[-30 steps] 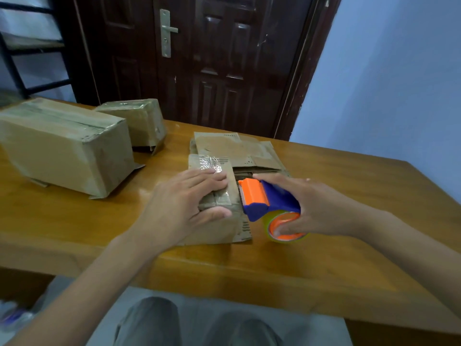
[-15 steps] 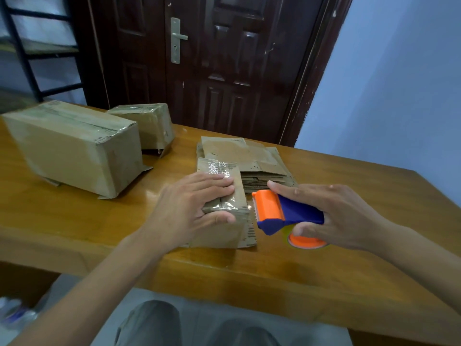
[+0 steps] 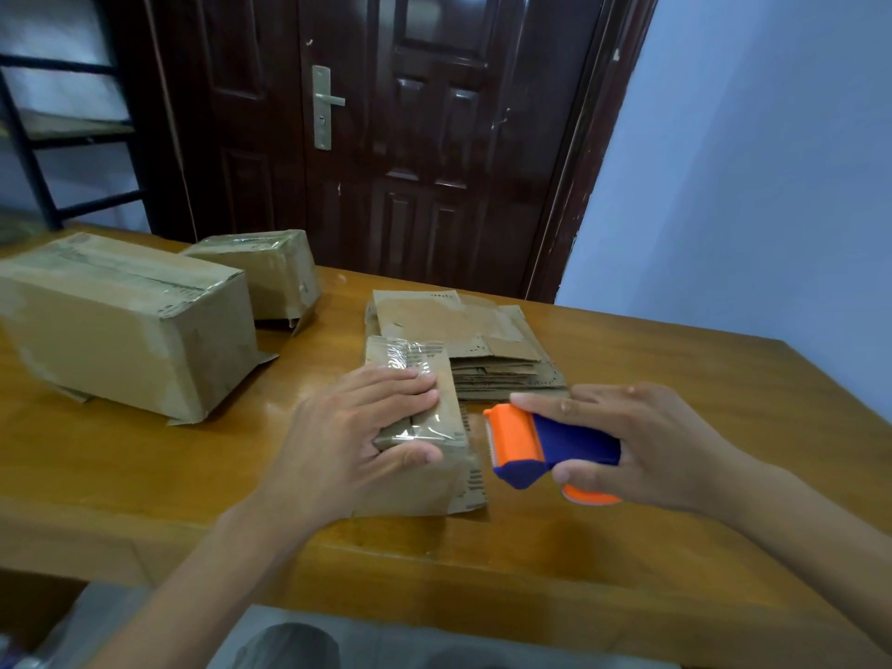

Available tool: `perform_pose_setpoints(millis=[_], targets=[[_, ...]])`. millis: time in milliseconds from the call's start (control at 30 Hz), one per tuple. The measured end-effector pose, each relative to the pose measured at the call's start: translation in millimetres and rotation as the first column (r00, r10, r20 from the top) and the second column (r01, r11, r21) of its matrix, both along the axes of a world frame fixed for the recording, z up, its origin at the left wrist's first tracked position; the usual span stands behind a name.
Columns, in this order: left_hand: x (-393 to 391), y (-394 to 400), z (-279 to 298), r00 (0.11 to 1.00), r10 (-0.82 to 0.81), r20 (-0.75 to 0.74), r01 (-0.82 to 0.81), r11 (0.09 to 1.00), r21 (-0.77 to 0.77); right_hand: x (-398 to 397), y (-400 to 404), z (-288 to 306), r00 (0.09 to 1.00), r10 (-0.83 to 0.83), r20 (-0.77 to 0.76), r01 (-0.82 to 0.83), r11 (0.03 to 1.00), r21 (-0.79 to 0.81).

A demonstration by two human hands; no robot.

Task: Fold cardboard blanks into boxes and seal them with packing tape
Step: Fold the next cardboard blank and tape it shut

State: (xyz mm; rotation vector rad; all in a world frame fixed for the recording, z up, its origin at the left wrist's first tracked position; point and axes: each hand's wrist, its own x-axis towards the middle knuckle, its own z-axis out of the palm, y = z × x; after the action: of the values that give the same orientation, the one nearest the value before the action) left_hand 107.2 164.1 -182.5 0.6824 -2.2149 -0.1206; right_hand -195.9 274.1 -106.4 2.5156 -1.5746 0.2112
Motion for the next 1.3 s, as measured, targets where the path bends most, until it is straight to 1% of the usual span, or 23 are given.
perform_pose_setpoints(millis=[67,133,167,233,267,300,367,500,567,633,700,833,933,967,1033,1100,1133,1167,1200,1233,1267,1300], targets=[[0,-1,-1,1.000,0.001,0.003,-0.001,1.000,0.002,1,-2,3,0.998,0.010,-0.069,-0.012,1.000,-0.022],[0,-2,0,1.000,-0.002,0.002,0.002,1.000,0.006,9,-3,12,0.988,0.036,-0.153,-0.037,0.999,0.000],[0,-2,0,1.000,-0.005,0.001,0.005,1.000,0.012,15,-5,17,0.979,0.045,-0.196,-0.049,0.999,-0.013],[0,-1,-1,1.000,-0.017,-0.021,0.017,0.999,0.027,28,-11,20,0.932,0.025,-0.361,-0.046,0.998,-0.052],[1,0,1,0.999,-0.027,-0.031,0.028,0.999,0.033,34,-14,20,0.898,0.016,-0.440,-0.038,0.998,-0.043],[0,2,2,0.999,-0.039,-0.029,0.040,0.998,0.038,38,-15,19,0.881,0.011,-0.473,-0.030,0.999,-0.033],[0,4,2,0.999,-0.043,-0.022,0.044,0.998,0.045,39,-15,10,0.882,-0.052,-0.468,0.017,0.997,-0.079],[0,8,7,0.997,-0.052,-0.054,0.057,0.993,0.101,28,-10,-27,0.909,-0.181,-0.376,0.115,0.974,-0.193],[1,10,8,0.994,-0.080,-0.075,0.089,0.988,0.130,21,-4,-50,0.911,-0.269,-0.314,0.184,0.944,-0.275],[3,12,9,0.989,-0.106,-0.107,0.122,0.980,0.156,14,1,-66,0.914,-0.319,-0.251,0.216,0.905,-0.366],[3,14,7,0.981,-0.115,-0.154,0.143,0.973,0.183,12,7,-80,0.915,-0.354,-0.192,0.254,0.877,-0.407],[-3,13,8,0.975,-0.084,-0.204,0.130,0.966,0.222,20,12,-99,0.914,-0.406,-0.029,0.364,0.847,-0.387],[-4,24,8,0.962,-0.112,-0.251,0.175,0.953,0.247,22,10,-100,0.901,-0.434,0.019,0.414,0.844,-0.340],[-4,23,4,0.958,-0.109,-0.265,0.184,0.943,0.278,23,10,-101,0.894,-0.447,0.045,0.436,0.840,-0.324],[-4,14,-1,0.941,-0.069,-0.332,0.214,0.880,0.424,26,11,-102,0.878,-0.462,0.126,0.478,0.826,-0.300],[-1,0,7,0.927,0.028,-0.373,0.198,0.810,0.552,26,11,-100,0.848,-0.479,0.229,0.526,0.815,-0.245],[1,-5,6,0.915,0.059,-0.400,0.202,0.790,0.579,26,12,-96,0.832,-0.485,0.269,0.540,0.819,-0.194],[4,-2,5,0.902,0.063,-0.428,0.219,0.787,0.577,27,13,-92,0.817,-0.508,0.272,0.559,0.813,-0.160],[8,11,6,0.900,0.069,-0.431,0.208,0.801,0.561,30,15,-89,0.803,-0.542,0.248,0.586,0.794,-0.161],[13,27,6,0.914,0.050,-0.403,0.180,0.840,0.511,34,17,-88,0.792,-0.571,0.213,0.608,0.770,-0.193],[19,41,5,0.921,0.012,-0.390,0.191,0.858,0.476,40,21,-86,0.799,-0.565,0.208,0.602,0.758,-0.251],[24,47,4,0.929,-0.009,-0.370,0.188,0.873,0.451,48,25,-80,0.824,-0.514,0.239,0.566,0.763,-0.311]])
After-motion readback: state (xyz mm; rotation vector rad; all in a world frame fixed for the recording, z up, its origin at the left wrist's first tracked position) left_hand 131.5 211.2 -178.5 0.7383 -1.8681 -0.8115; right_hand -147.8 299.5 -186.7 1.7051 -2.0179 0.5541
